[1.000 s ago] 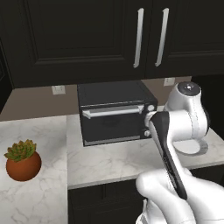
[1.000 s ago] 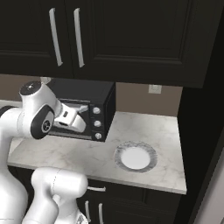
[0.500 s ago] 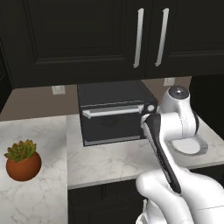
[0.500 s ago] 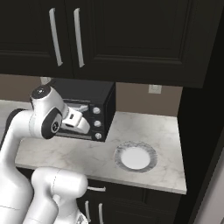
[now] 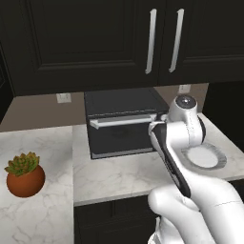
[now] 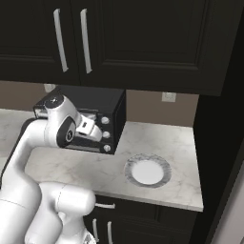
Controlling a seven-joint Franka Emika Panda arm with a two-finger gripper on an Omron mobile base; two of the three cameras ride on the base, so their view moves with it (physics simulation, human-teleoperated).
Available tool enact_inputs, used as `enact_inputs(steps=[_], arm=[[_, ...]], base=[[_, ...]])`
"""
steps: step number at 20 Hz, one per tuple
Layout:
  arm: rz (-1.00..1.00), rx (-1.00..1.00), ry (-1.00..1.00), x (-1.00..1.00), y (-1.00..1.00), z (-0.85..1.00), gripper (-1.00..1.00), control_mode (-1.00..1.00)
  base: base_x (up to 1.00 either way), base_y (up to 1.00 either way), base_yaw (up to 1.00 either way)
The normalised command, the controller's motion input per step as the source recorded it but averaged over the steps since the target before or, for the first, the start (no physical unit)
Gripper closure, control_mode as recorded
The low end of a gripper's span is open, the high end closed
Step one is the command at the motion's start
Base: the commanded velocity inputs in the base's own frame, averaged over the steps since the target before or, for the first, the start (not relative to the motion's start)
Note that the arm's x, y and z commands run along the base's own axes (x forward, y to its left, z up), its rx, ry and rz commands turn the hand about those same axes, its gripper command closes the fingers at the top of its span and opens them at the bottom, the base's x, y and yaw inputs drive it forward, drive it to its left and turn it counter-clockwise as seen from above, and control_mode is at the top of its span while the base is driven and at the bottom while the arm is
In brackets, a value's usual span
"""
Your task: Pick up the bagel from the plate, place it on the toaster oven rack, close the door, and set the timer.
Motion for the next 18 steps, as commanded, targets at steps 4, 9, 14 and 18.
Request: enact_inputs(steps=[4, 9, 14, 18], arm=[[-0.04, 0.00, 0.00, 0.54, 0.00, -0.05, -1.00, -1.00], [-0.05, 0.00, 0.01, 0.41, 0.00, -0.11, -1.00, -1.00], [-0.05, 0.00, 0.00, 0.26, 0.00, -0.12, -1.00, -1.00], [-0.04, 0.01, 0.00, 0.33, 0.00, -0.04, -1.00, -1.00]], base=[[0.00, 0.00, 0.00], [0.00, 0.00, 0.00], [0.00, 0.00, 0.00], [0.00, 0.00, 0.00]])
